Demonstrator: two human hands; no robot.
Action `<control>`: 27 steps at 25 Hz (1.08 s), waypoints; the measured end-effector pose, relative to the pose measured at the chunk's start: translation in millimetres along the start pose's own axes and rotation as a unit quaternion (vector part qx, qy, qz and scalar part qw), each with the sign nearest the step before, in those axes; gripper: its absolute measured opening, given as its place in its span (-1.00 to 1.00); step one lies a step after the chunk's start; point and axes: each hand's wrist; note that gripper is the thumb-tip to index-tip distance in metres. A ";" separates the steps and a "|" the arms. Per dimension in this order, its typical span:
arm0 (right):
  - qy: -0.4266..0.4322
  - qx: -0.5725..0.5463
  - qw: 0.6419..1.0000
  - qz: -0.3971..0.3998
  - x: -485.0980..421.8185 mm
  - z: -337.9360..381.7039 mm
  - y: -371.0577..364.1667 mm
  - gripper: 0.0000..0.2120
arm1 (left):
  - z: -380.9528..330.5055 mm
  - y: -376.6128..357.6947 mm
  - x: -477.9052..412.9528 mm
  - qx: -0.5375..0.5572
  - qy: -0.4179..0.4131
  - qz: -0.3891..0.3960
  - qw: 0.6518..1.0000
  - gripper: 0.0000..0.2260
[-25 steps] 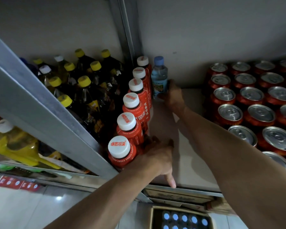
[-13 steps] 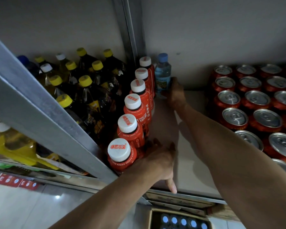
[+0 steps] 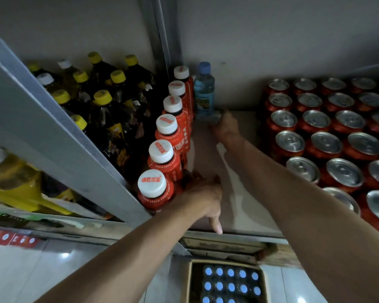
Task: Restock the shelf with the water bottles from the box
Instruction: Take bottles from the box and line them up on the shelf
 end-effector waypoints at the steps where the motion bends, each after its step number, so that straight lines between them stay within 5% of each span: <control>1: -0.012 0.004 1.000 0.011 21.1 -2.9 6.2 -0.48 | -1.7 0.2 6.9 0.002 -0.006 0.000 1.000 0.02; 5: 0.045 -0.062 0.997 0.009 133.1 -50.6 38.5 -0.66 | -11.1 -4.4 23.8 -0.008 -0.043 -0.020 0.999 -0.33; 8: 0.092 -0.073 0.990 -0.074 225.0 -102.3 55.8 -0.74 | -11.1 -26.2 29.1 0.012 -0.065 -0.189 0.980 -0.55; 12: 0.021 -0.031 0.995 -0.090 311.2 -194.3 50.1 -0.85 | -36.9 -85.5 54.8 0.074 -0.218 -0.380 0.896 -0.81; 14: -0.050 0.023 0.997 -0.047 330.8 -251.1 31.6 -0.85 | -50.8 -124.1 59.6 0.093 -0.274 -0.332 0.898 -0.91; 16: -0.133 0.073 0.988 -0.013 351.7 -316.9 4.9 -0.85 | -61.4 -180.4 42.2 0.128 -0.264 -0.170 0.941 -0.92; 20: -0.248 0.088 0.962 0.065 383.2 -430.9 -73.1 -0.84 | -46.3 -316.3 -47.9 0.213 -0.092 0.116 0.966 -0.98; 27: -0.270 0.124 0.950 0.101 329.2 -607.9 -238.4 -0.71 | 22.1 -556.3 -232.4 0.119 0.063 0.117 0.984 -0.49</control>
Point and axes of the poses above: each hand's wrist, its own x-axis away from the middle knuckle, its own y-axis out of the back of the hand, z = x × y, and after that the axes turned 9 degrees about -y, right-handed
